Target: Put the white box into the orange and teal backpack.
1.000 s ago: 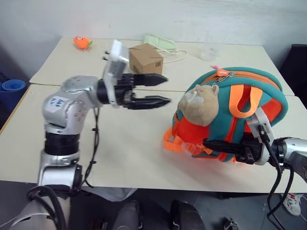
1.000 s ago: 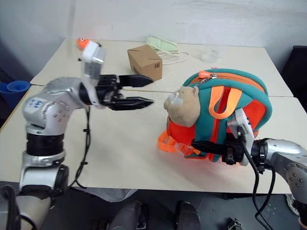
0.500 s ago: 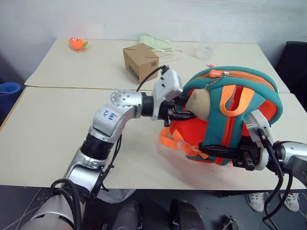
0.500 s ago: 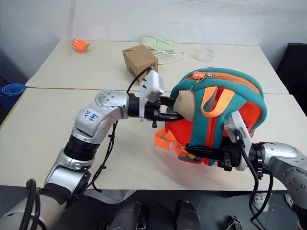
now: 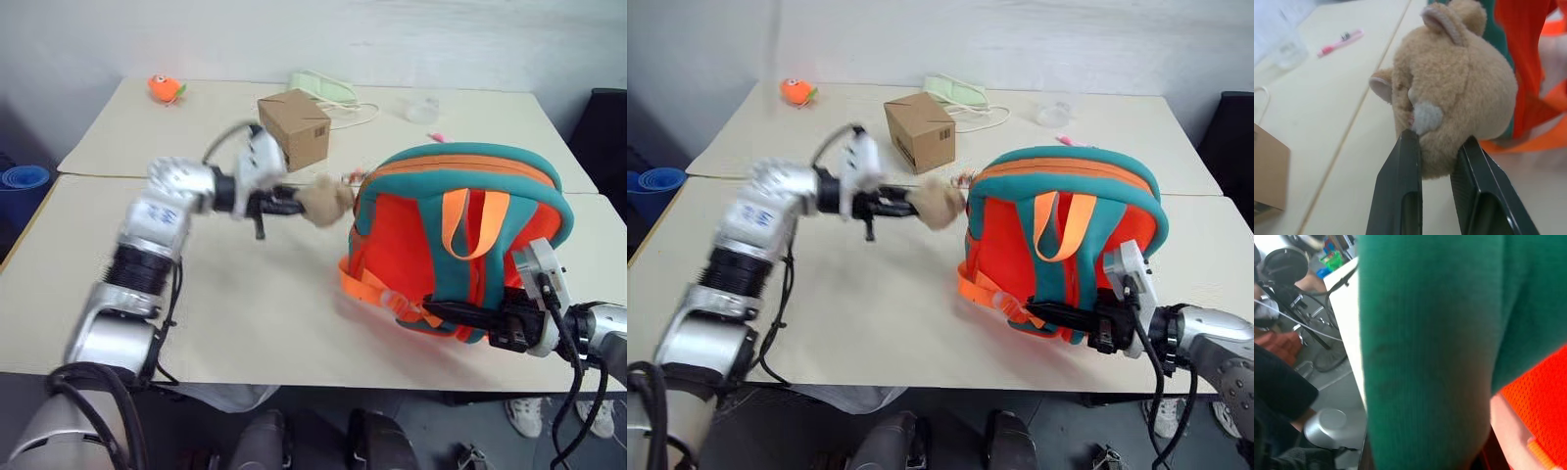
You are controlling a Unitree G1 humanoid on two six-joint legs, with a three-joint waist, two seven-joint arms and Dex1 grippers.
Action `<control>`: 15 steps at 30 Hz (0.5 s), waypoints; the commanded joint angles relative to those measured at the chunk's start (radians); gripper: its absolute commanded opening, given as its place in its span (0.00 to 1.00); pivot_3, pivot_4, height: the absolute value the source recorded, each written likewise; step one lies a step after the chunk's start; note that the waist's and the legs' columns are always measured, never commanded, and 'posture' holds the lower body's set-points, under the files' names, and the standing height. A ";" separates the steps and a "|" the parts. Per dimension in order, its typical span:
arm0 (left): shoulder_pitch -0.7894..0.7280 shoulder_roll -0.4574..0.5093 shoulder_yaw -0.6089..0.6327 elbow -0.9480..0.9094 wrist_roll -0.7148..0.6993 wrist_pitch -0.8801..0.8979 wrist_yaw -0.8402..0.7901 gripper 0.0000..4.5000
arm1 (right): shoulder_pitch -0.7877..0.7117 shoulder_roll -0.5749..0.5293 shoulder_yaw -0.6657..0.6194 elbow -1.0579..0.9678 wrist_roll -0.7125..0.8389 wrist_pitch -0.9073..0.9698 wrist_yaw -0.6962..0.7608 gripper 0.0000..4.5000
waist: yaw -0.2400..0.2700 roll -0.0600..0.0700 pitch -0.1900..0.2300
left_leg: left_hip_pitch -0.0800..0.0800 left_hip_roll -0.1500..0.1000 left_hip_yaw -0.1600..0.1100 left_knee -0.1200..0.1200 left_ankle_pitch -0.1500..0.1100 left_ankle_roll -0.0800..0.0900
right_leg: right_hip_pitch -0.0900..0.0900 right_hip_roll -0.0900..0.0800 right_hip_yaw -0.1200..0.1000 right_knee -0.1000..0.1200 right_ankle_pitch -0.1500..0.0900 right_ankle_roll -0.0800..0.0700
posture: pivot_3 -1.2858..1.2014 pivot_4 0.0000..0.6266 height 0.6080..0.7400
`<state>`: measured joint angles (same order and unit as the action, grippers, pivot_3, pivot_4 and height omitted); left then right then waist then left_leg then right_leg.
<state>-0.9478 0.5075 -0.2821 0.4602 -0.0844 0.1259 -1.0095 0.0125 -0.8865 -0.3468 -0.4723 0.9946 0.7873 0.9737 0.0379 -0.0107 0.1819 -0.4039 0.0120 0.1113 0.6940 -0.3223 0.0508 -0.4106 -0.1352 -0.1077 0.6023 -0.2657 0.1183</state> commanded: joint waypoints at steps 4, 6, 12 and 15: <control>0.120 -0.141 -0.141 -0.087 0.191 -0.258 0.136 0.10 | -0.065 0.071 0.037 0.005 -0.043 -0.048 -0.058 0.00 | 0.001 0.000 0.000 | -0.001 0.000 0.001 0.000 -0.001 0.000 | -0.002 -0.001 0.001 0.000 0.000 0.000 | 0.52 0.24 1.00; 0.138 -0.161 -0.147 -0.112 0.224 -0.264 0.162 0.10 | -0.075 0.078 0.039 0.009 -0.051 -0.049 -0.063 0.00 | 0.012 0.000 0.000 | -0.001 0.000 0.001 0.001 -0.001 0.000 | -0.002 -0.002 0.000 0.000 0.000 0.000 | 0.52 0.24 1.00; 0.205 -0.070 0.053 -0.263 -0.015 0.049 0.025 0.26 | -0.021 -0.032 -0.100 0.077 -0.046 0.002 -0.003 0.22 | 0.006 0.001 0.000 | -0.001 0.000 0.001 0.003 -0.003 0.001 | -0.002 -0.003 0.001 0.002 0.000 0.000 | 0.52 0.24 1.00; 0.230 0.051 0.188 -0.355 -0.189 0.256 -0.084 0.48 | 0.084 -0.138 -0.297 0.166 -0.053 0.019 0.127 0.48 | -0.010 0.001 0.000 | -0.002 0.002 0.001 0.003 -0.003 0.001 | -0.002 -0.006 0.000 0.002 0.000 -0.001 | 0.52 0.24 1.00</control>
<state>-0.7105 0.5173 -0.1805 0.1876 -0.1683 0.2812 -1.0394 0.0659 -0.9882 -0.5164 -0.3308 0.9366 0.7991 1.0195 0.0281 -0.0096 0.1823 -0.4052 0.0140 0.1119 0.6970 -0.3252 0.0514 -0.4120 -0.1400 -0.1090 0.6044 -0.2661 0.1175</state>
